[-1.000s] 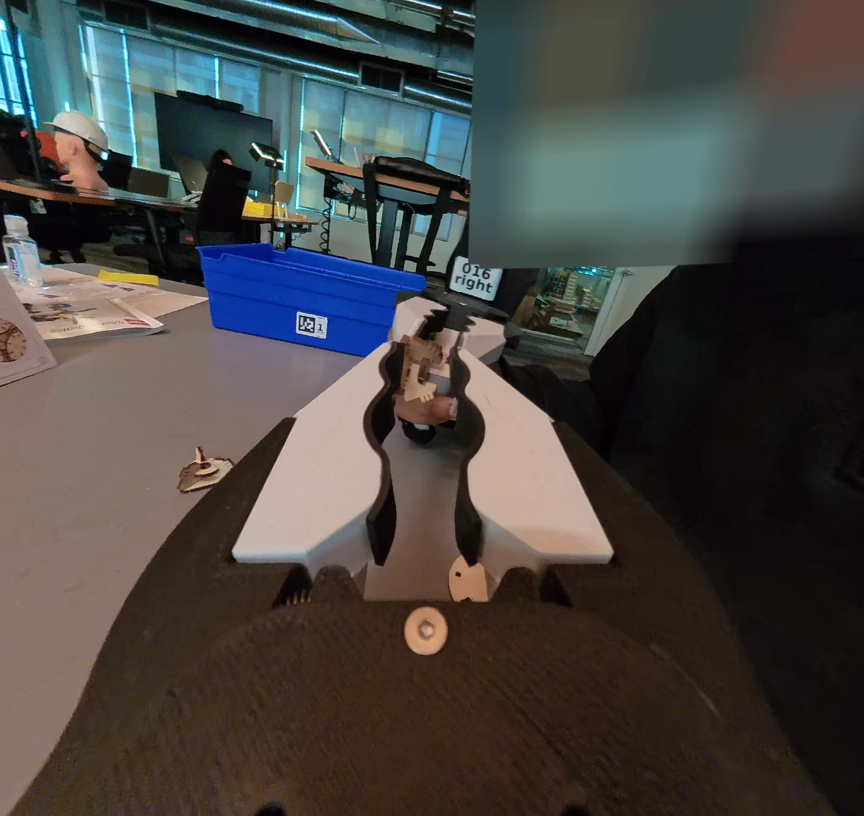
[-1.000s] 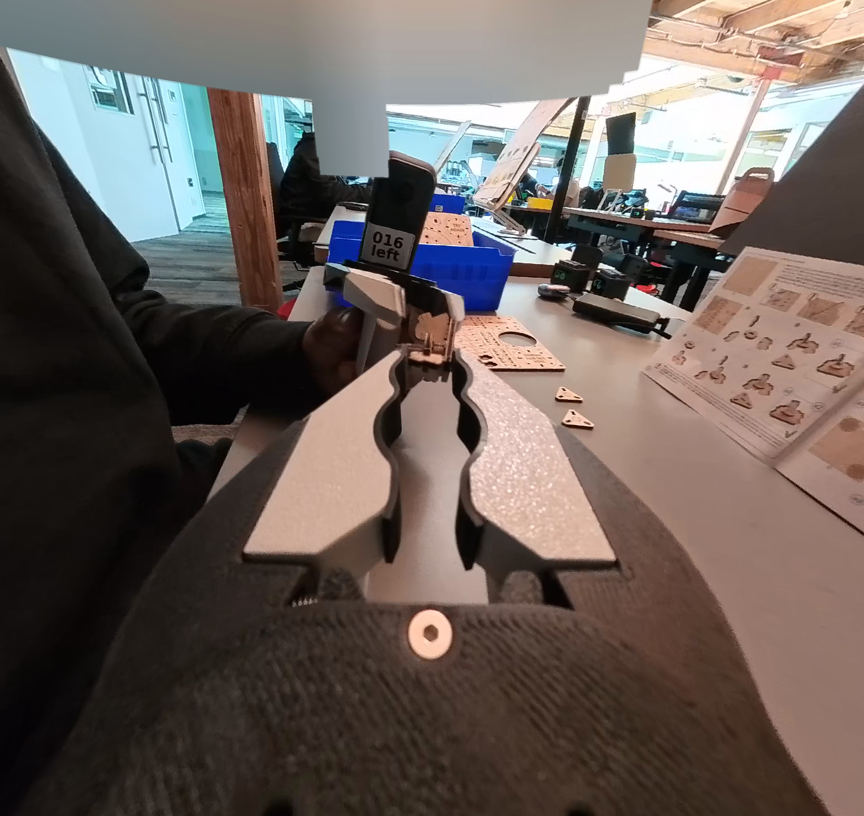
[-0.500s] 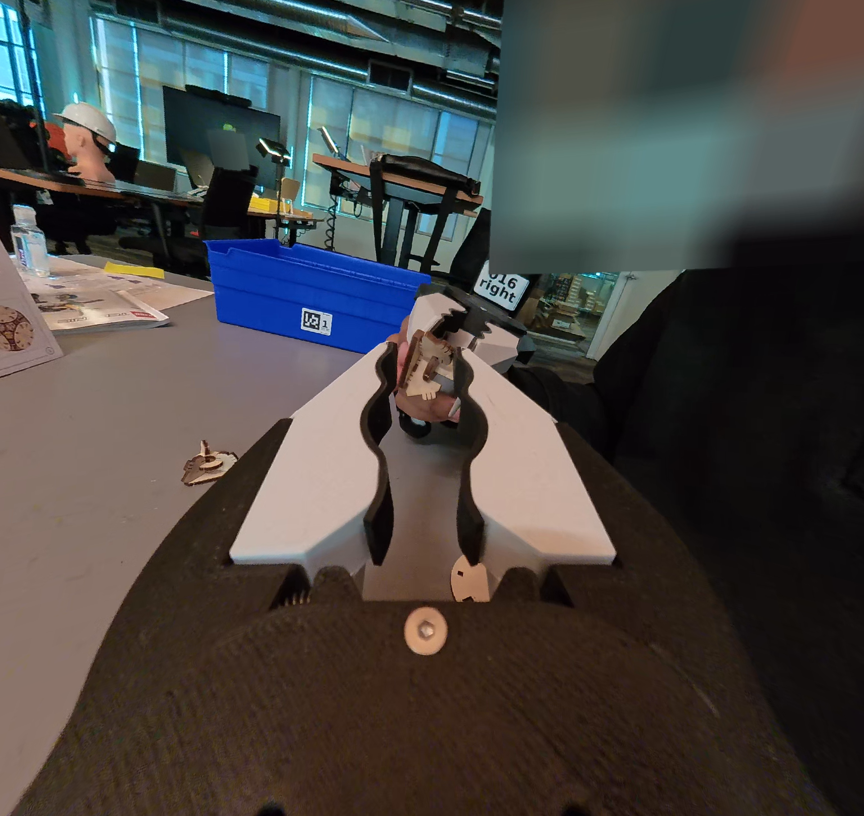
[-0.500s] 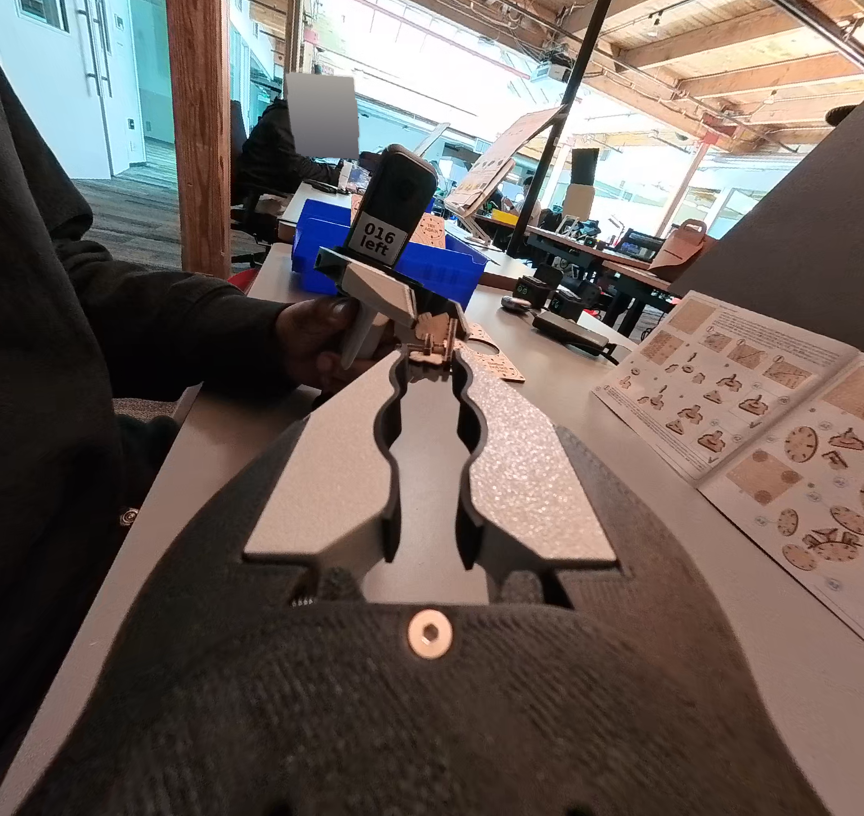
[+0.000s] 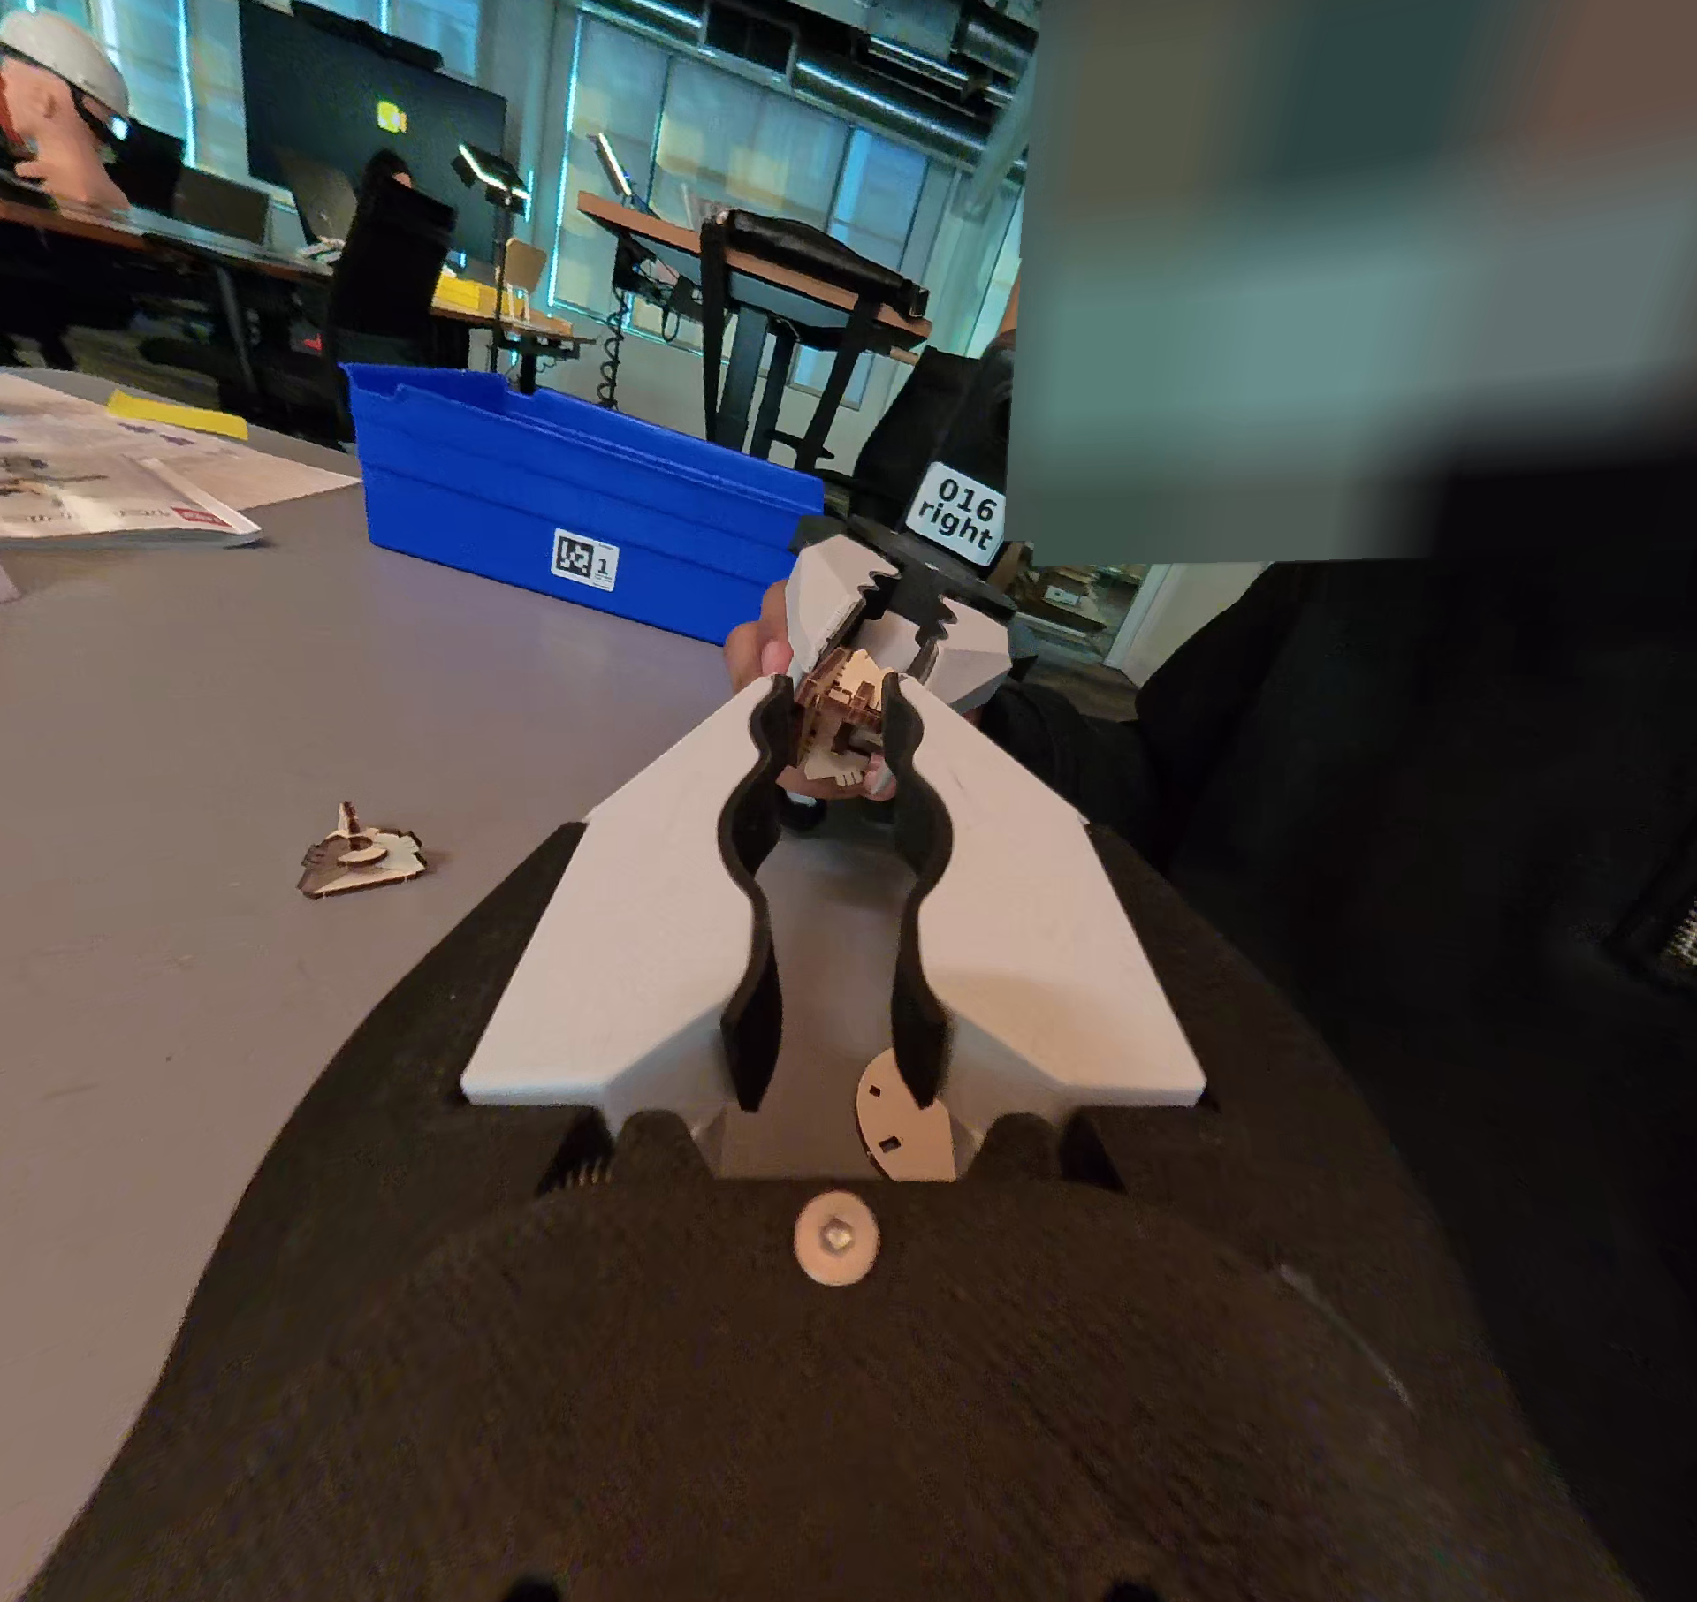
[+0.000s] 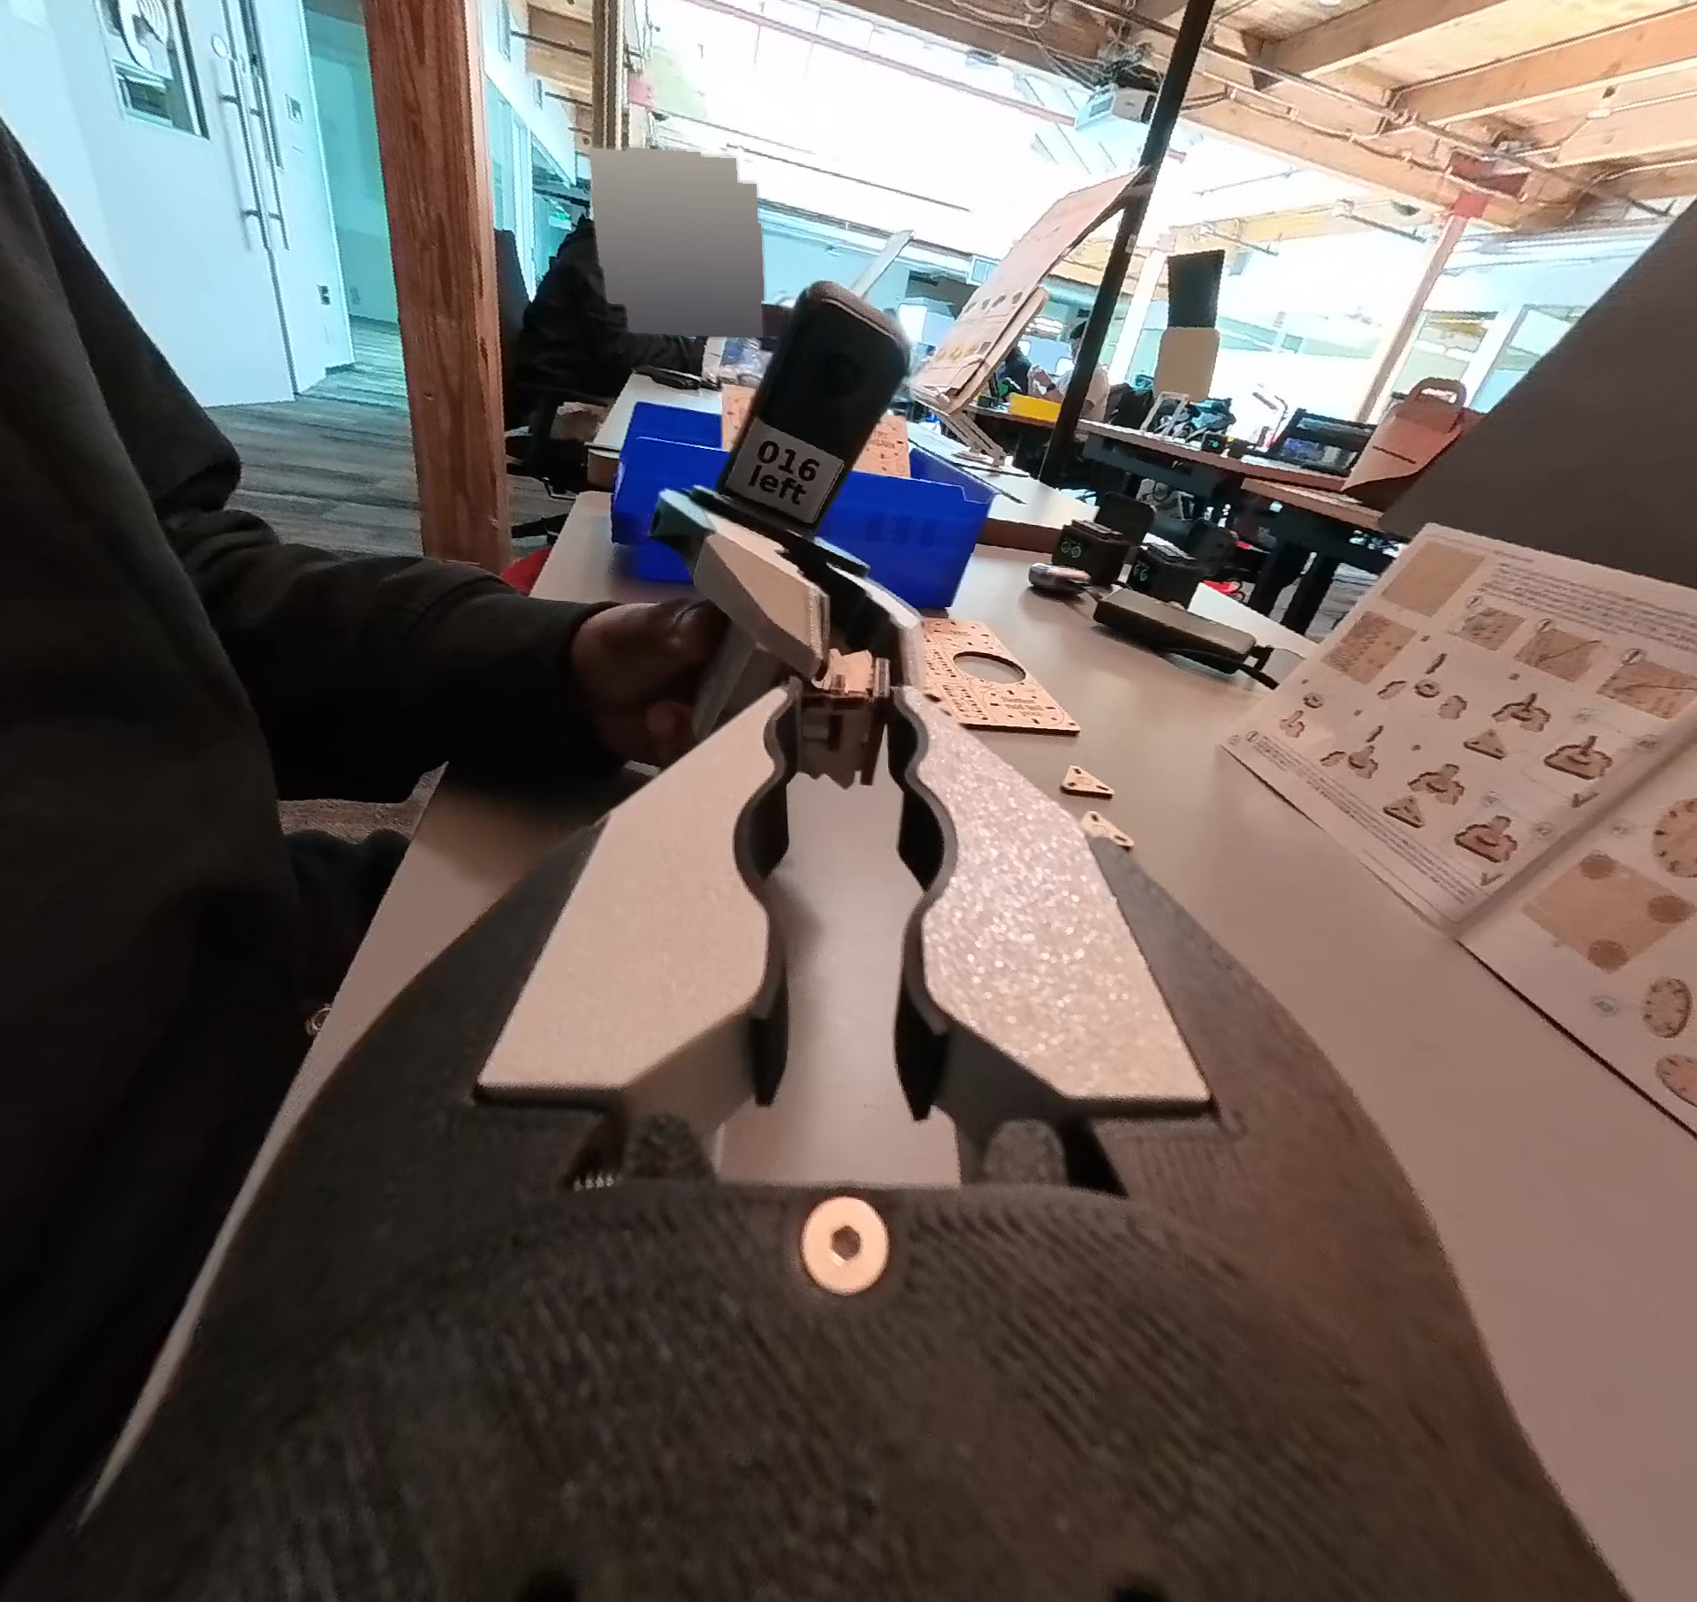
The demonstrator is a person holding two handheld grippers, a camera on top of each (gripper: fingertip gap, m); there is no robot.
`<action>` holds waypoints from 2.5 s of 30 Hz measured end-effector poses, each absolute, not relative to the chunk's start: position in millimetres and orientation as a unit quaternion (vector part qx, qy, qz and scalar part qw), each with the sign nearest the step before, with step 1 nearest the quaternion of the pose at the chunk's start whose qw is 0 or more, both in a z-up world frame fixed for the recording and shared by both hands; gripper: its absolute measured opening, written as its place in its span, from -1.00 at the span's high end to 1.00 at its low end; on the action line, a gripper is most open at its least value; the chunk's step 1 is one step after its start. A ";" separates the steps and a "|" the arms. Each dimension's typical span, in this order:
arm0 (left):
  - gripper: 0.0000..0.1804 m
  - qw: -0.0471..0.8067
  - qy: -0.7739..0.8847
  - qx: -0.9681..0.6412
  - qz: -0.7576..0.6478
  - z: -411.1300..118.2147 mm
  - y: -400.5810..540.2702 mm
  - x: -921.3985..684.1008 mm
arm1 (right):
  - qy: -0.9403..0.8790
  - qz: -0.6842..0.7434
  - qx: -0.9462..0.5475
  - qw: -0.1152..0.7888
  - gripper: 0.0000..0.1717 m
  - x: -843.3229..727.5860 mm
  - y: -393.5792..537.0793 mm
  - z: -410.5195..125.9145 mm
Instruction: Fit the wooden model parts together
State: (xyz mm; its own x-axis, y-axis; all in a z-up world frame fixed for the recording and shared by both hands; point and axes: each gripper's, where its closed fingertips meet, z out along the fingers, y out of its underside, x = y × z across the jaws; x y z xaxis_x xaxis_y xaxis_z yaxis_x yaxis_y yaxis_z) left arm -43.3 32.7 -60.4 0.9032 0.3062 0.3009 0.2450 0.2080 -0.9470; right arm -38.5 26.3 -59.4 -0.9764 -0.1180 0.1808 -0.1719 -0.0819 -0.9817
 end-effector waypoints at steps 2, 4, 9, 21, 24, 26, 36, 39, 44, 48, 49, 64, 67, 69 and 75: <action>0.79 0.744 -0.225 -0.629 0.013 -61.5 32.3 -44.4 | -0.678 0.727 0.105 0.023 0.81 -39.9 26.0 -59.6; 0.79 0.741 -0.228 -0.631 0.009 -62.2 32.3 -45.0 | -0.679 0.727 0.101 0.019 0.80 -40.6 26.0 -59.7; 0.79 0.738 -0.233 -0.633 0.015 -62.6 30.5 -46.7 | -0.676 0.731 0.093 0.020 0.80 -42.9 26.7 -57.9; 0.79 0.740 -0.297 -0.603 -0.018 -68.8 16.6 -62.2 | -0.632 0.681 0.200 0.312 0.87 -39.6 27.1 -51.5; 0.78 0.737 -0.301 -0.604 -0.021 -70.6 16.1 -62.8 | -0.644 0.658 0.206 0.333 0.74 -41.9 21.6 -59.0; 0.79 0.734 -0.302 -0.608 -0.018 -71.9 15.7 -63.0 | -0.644 0.657 0.204 0.335 0.75 -44.3 22.5 -59.4; 0.79 0.727 -0.297 -0.617 -0.044 -76.0 22.3 -58.5 | -0.683 0.601 0.215 0.355 0.60 -52.7 12.9 -82.3; 0.79 0.723 -0.293 -0.624 -0.053 -78.2 26.8 -56.5 | -0.681 0.591 0.225 0.370 0.63 -52.3 12.6 -83.6; 0.78 0.729 -0.283 -0.622 -0.035 -75.3 26.4 -56.5 | -0.676 0.591 0.226 0.378 0.63 -51.8 12.7 -81.4; 0.51 0.734 -0.310 -0.604 0.010 -73.0 15.6 -69.0 | -0.677 0.615 0.189 0.357 0.64 -59.4 16.8 -74.2; 0.43 0.737 -0.314 -0.598 0.021 -71.4 12.5 -71.4 | -0.680 0.623 0.171 0.347 0.64 -63.9 18.7 -72.1; 0.43 0.674 -0.305 -0.642 0.199 -75.0 2.3 -82.2 | -0.866 0.487 -0.110 0.032 0.64 -115.6 42.9 -152.5; 0.43 0.680 -0.313 -0.634 0.193 -74.2 -0.8 -83.5 | -0.872 0.470 -0.135 0.006 0.64 -121.5 47.8 -159.9; 0.42 0.686 -0.319 -0.627 0.184 -73.6 -2.6 -84.2 | -0.882 0.447 -0.148 0.000 0.64 -125.1 49.7 -168.6; 0.40 0.689 -0.321 -0.630 0.161 -75.6 1.7 -83.3 | -0.894 0.423 -0.149 0.002 0.63 -127.2 49.9 -177.1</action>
